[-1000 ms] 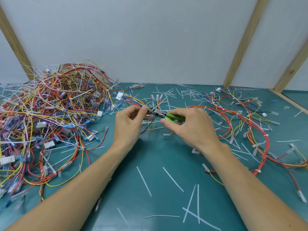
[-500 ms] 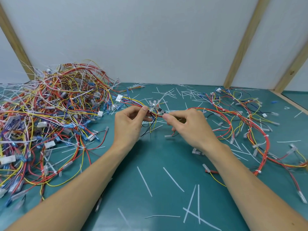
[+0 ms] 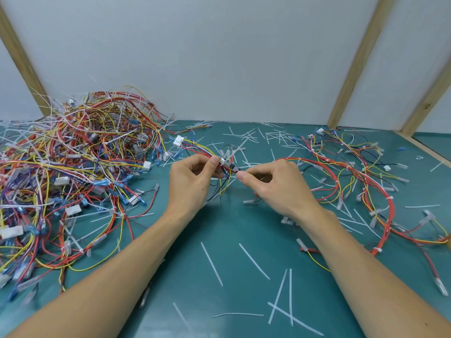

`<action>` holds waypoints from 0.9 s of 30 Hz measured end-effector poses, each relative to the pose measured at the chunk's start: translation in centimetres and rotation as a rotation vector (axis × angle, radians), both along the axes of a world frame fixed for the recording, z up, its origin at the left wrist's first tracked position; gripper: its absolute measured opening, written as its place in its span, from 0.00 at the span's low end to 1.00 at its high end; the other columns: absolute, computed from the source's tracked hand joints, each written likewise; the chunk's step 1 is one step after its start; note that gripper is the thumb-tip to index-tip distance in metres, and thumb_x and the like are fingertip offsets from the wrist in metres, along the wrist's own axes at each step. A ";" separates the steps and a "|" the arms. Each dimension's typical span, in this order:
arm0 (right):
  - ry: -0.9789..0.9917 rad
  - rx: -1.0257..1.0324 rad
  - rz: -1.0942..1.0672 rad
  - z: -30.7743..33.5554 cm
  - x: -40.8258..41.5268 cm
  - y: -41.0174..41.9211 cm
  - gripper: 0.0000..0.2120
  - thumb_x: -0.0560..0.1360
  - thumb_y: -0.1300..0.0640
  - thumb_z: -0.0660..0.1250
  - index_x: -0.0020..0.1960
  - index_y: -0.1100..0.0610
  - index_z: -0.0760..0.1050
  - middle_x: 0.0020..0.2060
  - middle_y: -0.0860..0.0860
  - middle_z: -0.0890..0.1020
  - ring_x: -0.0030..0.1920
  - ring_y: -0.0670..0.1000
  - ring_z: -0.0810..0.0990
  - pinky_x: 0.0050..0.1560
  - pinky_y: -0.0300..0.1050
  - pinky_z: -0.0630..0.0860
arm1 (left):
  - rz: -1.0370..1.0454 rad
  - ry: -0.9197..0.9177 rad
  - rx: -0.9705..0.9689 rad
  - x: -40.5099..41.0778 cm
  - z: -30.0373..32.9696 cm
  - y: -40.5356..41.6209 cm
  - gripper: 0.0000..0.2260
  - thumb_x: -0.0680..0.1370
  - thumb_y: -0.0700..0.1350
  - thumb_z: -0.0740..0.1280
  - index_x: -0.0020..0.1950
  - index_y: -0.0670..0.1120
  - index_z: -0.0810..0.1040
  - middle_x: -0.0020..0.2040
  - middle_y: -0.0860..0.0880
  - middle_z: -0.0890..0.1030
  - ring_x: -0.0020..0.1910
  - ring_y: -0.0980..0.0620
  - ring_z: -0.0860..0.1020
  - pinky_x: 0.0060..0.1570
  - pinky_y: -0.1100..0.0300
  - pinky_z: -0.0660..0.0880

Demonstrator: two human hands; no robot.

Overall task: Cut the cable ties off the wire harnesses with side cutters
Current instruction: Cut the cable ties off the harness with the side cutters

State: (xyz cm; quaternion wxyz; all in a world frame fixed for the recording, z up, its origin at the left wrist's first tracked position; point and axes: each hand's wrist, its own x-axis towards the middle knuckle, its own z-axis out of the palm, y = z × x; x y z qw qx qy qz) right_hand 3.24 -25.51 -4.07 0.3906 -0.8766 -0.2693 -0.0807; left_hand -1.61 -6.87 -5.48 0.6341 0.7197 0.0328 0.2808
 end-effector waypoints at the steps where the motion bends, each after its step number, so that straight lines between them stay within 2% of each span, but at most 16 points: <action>1: 0.004 0.000 -0.001 0.0 0.0 0.0 0.17 0.74 0.32 0.66 0.43 0.42 0.86 0.29 0.54 0.80 0.35 0.57 0.78 0.40 0.53 0.79 | -0.005 -0.004 0.004 0.0 -0.1 0.0 0.09 0.81 0.41 0.69 0.41 0.42 0.83 0.39 0.45 0.86 0.38 0.51 0.86 0.36 0.69 0.75; 3: 0.007 0.002 0.000 0.0 0.0 0.0 0.16 0.74 0.32 0.66 0.43 0.41 0.86 0.29 0.54 0.80 0.34 0.57 0.77 0.38 0.52 0.78 | -0.015 -0.015 0.008 0.1 -0.2 0.0 0.09 0.81 0.41 0.69 0.42 0.41 0.83 0.39 0.44 0.86 0.38 0.50 0.86 0.40 0.66 0.77; 6: -0.003 -0.010 -0.006 0.0 0.0 -0.1 0.17 0.74 0.32 0.66 0.43 0.42 0.86 0.28 0.56 0.77 0.33 0.57 0.71 0.35 0.50 0.74 | -0.021 -0.027 0.014 0.2 -0.3 0.1 0.09 0.81 0.40 0.69 0.41 0.43 0.82 0.38 0.46 0.86 0.37 0.50 0.86 0.40 0.66 0.77; 12: 0.020 -0.059 -0.009 -0.1 0.0 0.1 0.26 0.74 0.30 0.63 0.41 0.52 0.84 0.30 0.59 0.77 0.34 0.58 0.70 0.33 0.48 0.70 | -0.024 -0.030 0.000 0.1 -0.3 0.0 0.10 0.81 0.41 0.69 0.39 0.46 0.82 0.36 0.49 0.86 0.36 0.52 0.85 0.35 0.70 0.74; 15: 0.036 -0.059 -0.009 -0.1 0.0 0.1 0.25 0.73 0.29 0.62 0.39 0.49 0.84 0.29 0.59 0.77 0.30 0.52 0.64 0.33 0.45 0.67 | -0.020 -0.021 0.008 0.1 -0.3 -0.1 0.10 0.81 0.41 0.69 0.39 0.46 0.82 0.36 0.49 0.86 0.36 0.53 0.85 0.34 0.71 0.73; 17: 0.043 -0.061 -0.006 -0.1 0.0 0.1 0.27 0.74 0.30 0.63 0.39 0.52 0.84 0.30 0.61 0.76 0.30 0.48 0.61 0.32 0.46 0.66 | -0.017 -0.016 0.006 0.1 -0.3 -0.1 0.10 0.81 0.42 0.69 0.39 0.46 0.82 0.36 0.49 0.86 0.35 0.53 0.85 0.33 0.71 0.73; 20: 0.056 -0.064 -0.002 -0.1 -0.1 0.1 0.27 0.75 0.31 0.64 0.39 0.55 0.83 0.30 0.62 0.75 0.29 0.46 0.61 0.32 0.48 0.67 | -0.019 -0.013 0.003 0.0 -0.3 -0.1 0.10 0.81 0.41 0.69 0.39 0.45 0.81 0.35 0.50 0.86 0.35 0.53 0.85 0.33 0.71 0.73; 24: 0.071 -0.068 -0.002 -0.1 -0.1 0.0 0.30 0.75 0.33 0.64 0.37 0.61 0.79 0.29 0.63 0.72 0.28 0.47 0.62 0.32 0.46 0.63 | -0.031 -0.013 -0.013 0.0 -0.3 -0.2 0.10 0.81 0.41 0.69 0.39 0.44 0.81 0.35 0.50 0.85 0.35 0.53 0.85 0.33 0.71 0.73; 27: 0.075 -0.079 -0.004 -0.1 -0.1 0.1 0.32 0.75 0.32 0.63 0.37 0.62 0.78 0.30 0.63 0.73 0.28 0.47 0.62 0.32 0.47 0.65 | -0.038 -0.014 -0.026 0.0 -0.4 -0.2 0.10 0.81 0.41 0.69 0.39 0.45 0.81 0.35 0.50 0.85 0.35 0.53 0.85 0.34 0.71 0.74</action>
